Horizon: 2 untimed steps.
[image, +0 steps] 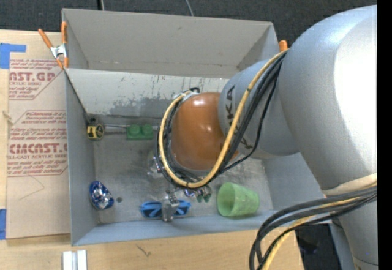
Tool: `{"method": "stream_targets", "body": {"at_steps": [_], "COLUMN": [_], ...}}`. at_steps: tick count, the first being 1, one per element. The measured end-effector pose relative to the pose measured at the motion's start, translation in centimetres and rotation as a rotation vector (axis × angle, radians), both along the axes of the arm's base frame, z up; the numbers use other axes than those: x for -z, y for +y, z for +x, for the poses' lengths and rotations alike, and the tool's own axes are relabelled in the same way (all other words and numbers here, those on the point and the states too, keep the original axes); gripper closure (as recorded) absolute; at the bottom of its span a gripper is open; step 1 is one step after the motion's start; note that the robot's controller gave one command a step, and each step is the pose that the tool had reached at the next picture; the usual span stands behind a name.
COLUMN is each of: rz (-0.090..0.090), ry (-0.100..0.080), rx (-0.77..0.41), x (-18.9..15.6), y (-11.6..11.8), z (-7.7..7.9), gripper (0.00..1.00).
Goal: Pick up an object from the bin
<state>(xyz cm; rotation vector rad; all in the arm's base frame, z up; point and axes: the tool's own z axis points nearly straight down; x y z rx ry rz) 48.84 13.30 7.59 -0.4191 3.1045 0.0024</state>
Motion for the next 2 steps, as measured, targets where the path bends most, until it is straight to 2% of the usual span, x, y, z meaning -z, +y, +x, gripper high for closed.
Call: {"method": "stream_targets", "body": {"at_steps": [1,2], "rz": [0.000,-0.001], "ry": [0.002,0.005], "rx": [-0.001,-0.001], "x": [-0.1,-3.9], "y": [0.0,0.1], "z": [0.0,0.1], "gripper": [1.00,1.00]}}
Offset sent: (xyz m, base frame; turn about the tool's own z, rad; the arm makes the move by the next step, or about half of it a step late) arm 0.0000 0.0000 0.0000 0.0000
